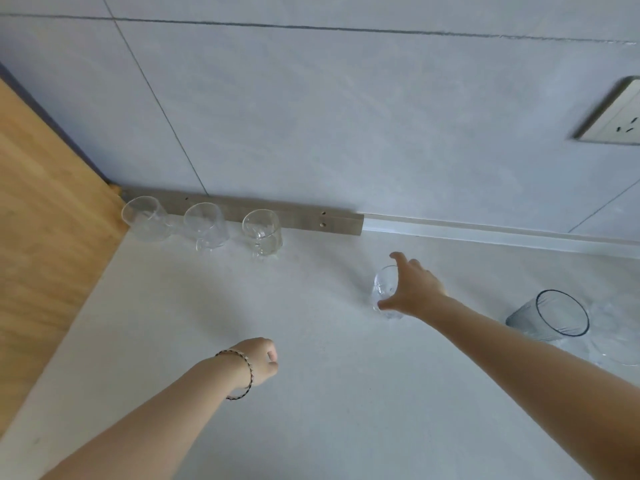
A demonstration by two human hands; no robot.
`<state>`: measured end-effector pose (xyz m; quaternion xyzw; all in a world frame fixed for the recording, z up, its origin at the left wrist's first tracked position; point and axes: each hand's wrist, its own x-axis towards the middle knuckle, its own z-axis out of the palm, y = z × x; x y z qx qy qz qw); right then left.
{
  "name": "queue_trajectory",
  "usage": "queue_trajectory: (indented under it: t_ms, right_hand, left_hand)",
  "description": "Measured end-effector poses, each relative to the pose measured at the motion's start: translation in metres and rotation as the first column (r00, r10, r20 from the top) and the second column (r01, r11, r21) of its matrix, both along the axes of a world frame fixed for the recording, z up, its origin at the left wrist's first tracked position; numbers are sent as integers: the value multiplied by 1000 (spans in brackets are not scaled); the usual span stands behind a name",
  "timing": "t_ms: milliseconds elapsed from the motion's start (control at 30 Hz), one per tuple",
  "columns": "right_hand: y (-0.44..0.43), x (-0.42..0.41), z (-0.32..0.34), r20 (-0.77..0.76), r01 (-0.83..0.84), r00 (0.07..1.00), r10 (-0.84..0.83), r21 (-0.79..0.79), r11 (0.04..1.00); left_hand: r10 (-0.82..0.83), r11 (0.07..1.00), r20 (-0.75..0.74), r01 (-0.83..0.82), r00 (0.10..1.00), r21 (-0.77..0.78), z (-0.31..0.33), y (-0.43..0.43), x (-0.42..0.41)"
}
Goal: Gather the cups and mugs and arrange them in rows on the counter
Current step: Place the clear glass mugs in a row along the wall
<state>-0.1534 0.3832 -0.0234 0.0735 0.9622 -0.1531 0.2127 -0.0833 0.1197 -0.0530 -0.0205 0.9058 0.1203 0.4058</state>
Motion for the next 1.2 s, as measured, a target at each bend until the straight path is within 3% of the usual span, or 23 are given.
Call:
queue_trajectory:
  t_ms: [167,333,600,667,800,867,933,1100,1200]
  right_hand:
    - [-66,-62,-4,-76,-132,988,131,-12,991]
    - [-101,-100,-15,-73,-121,990,119,-20,992]
    - [-93,-65,-27,-151,-71,987,49,-144,987]
    - [-74,-33,-33,-94,-70,994,60,-108,992]
    - [-9,31,-35,209,-111,970,126,-84,990]
    - [32,53,-27,267,-89,958,99,-50,995]
    - [74,66,-18,220,-18,975,17,0,1000]
    - [163,68,8,-70,256,965,-253,43,966]
    - [192,58,12,-153,270,956,-251,122,955]
  left_hand:
    - [54,999,13,-54,998,0,-1,-25,-18]
    - [57,998,26,-58,998,24,-5,-40,-33]
    - [-20,999,22,19,1000,32,-13,-44,-45]
    - [-52,998,10,52,999,31,-15,-37,-46]
    - [-156,988,-4,156,988,-3,-16,-11,-45]
    - [-211,977,-13,210,977,-27,-16,8,-44]
    - [-241,970,-26,239,970,-39,-13,32,-41]
    - [-277,961,-44,276,960,-26,-9,84,-28]
    - [-289,957,-38,289,956,-10,-6,107,-19]
